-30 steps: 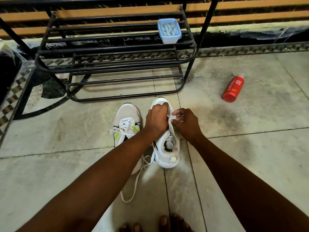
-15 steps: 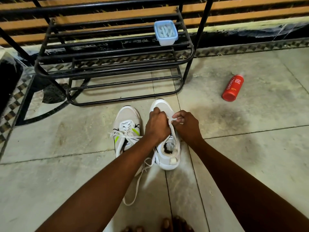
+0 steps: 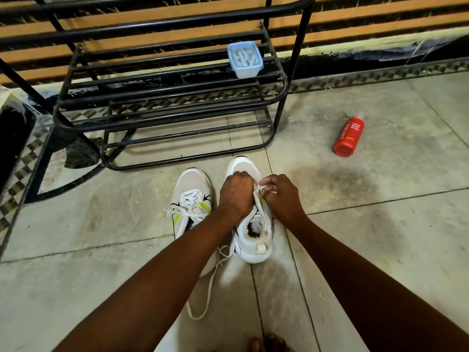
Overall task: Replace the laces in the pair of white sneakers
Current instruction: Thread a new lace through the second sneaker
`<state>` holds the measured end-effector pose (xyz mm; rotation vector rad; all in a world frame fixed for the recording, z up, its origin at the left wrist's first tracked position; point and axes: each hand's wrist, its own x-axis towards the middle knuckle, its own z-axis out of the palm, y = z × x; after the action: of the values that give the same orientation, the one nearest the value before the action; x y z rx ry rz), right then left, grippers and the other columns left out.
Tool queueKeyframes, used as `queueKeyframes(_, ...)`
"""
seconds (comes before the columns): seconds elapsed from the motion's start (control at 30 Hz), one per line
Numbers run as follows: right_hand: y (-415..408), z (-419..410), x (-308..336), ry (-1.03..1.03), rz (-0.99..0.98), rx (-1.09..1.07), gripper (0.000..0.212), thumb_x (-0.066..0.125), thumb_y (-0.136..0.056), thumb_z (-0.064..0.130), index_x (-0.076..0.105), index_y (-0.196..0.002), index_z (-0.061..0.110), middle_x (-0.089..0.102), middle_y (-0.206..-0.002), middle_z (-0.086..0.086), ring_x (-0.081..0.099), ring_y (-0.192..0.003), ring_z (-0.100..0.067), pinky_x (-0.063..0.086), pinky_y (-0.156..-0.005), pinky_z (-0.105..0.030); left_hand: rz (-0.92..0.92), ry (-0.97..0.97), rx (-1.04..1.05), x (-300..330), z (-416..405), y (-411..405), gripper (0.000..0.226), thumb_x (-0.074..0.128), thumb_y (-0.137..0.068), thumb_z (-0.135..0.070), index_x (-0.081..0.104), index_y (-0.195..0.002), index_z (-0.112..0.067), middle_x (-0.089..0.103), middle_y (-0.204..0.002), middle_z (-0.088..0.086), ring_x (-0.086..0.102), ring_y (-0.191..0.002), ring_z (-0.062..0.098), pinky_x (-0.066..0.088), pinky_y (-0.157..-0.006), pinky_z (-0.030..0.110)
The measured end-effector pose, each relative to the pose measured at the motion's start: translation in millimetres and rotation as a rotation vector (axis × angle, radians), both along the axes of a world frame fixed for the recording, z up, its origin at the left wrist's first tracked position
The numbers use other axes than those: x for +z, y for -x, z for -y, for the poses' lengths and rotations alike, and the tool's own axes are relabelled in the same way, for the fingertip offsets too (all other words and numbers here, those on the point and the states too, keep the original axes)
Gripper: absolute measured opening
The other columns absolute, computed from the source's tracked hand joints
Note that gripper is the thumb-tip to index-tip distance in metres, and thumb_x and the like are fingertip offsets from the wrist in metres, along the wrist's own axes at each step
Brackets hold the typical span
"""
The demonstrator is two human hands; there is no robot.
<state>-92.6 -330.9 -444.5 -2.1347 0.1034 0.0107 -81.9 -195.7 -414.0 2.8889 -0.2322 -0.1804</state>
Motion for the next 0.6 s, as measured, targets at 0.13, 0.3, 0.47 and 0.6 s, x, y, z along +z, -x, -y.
queueKeyframes(0.13, -1, 1, 4, 0.022, -0.007, 0.039, 0.024, 0.065, -0.077, 0.000, 0.069, -0.094, 0.017, 0.062, -0.090, 0.003, 0.063, -0.087, -0.015, 0.050, -0.090, -0.032, -0.014, 0.263, 0.167, 0, -9, 4, 0.020, 0.064, -0.081, -0.003, 0.070, -0.093, -0.017, 0.071, -0.103, 0.000, 0.064, -0.100, 0.026, 0.042, -0.077, 0.032)
queueKeyframes(0.3, -9, 2, 9, 0.078, -0.029, 0.088, 0.021, 0.073, -0.078, 0.008, 0.072, -0.094, 0.021, 0.060, -0.083, 0.001, 0.059, -0.086, -0.015, 0.043, -0.081, -0.028, -0.055, 0.460, 0.325, 3, -11, 4, 0.021, 0.063, -0.075, -0.004, 0.069, -0.078, -0.024, 0.071, -0.085, -0.013, 0.066, -0.088, 0.016, 0.040, -0.071, 0.026)
queueKeyframes(0.47, -12, -1, 9, 0.123, -0.023, 0.089, 0.019, 0.072, -0.077, 0.008, 0.073, -0.091, 0.021, 0.055, -0.076, 0.006, 0.056, -0.083, -0.017, 0.041, -0.078, -0.027, 0.025, 0.332, 0.167, -1, -15, 7, 0.019, 0.068, -0.082, -0.008, 0.071, -0.097, -0.019, 0.058, -0.112, 0.000, 0.063, -0.088, 0.020, 0.043, -0.072, 0.027)
queueKeyframes(0.6, -12, -1, 8, 0.139, -0.004, 0.083, 0.017, 0.071, -0.078, 0.009, 0.073, -0.090, 0.022, 0.054, -0.073, 0.009, 0.057, -0.084, -0.020, 0.043, -0.078, -0.028, 0.007, 0.289, 0.134, -3, -19, 1, 0.014, 0.071, -0.084, -0.010, 0.071, -0.098, -0.012, 0.040, -0.123, 0.005, 0.061, -0.093, 0.020, 0.054, -0.079, 0.031)
